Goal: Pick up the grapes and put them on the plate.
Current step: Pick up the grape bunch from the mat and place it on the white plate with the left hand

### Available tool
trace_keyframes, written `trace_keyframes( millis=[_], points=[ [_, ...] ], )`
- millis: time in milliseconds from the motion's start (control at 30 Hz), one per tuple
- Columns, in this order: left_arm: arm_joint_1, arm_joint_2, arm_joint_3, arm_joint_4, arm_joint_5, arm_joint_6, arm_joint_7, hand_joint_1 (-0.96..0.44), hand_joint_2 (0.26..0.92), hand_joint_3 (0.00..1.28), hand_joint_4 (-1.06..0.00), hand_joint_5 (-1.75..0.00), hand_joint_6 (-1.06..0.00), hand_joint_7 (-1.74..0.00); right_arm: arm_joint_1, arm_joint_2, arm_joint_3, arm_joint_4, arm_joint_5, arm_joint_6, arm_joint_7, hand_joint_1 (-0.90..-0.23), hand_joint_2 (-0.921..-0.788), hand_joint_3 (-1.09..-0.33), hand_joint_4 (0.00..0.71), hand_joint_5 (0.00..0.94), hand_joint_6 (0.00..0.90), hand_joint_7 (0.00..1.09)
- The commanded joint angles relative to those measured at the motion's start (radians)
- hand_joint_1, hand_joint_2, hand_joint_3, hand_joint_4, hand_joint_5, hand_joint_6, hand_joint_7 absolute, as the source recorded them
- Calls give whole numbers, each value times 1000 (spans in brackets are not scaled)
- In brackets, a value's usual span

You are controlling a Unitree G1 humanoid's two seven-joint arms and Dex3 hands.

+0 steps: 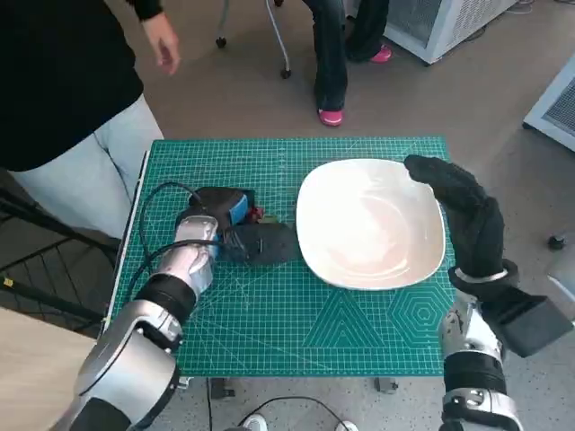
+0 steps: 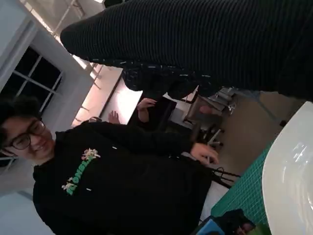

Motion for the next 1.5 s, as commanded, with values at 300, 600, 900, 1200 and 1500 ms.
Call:
trace_keyframes(
  millis=[300,600,900,1200,1500],
  points=[
    [28,89,46,-260,-5,90,-50,0,920,96,-645,-1309,-616,-1080,10,5,3,9,-7,17,-2,-483,-921,-535,360,0,323,0],
    [111,183,92,-620,15,207,-145,0,920,73,-676,-1308,-646,-1011,0,11,2,20,-8,18,-4,-487,-921,-536,360,0,322,0],
    [170,223,127,-801,26,249,-177,0,921,124,-552,-1426,-651,-1012,-9,15,0,30,-7,17,-3,-483,-921,-536,360,0,322,0],
    [170,212,123,-823,43,255,-196,3,921,196,-535,-1468,-513,-1125,-14,14,-2,31,0,22,5,-479,-921,-534,362,1,325,1],
    [148,164,131,-877,1,235,-268,0,921,137,-571,-1383,-594,-1098,-11,11,-5,24,8,26,15,-482,-921,-529,365,2,329,3]
  ],
)
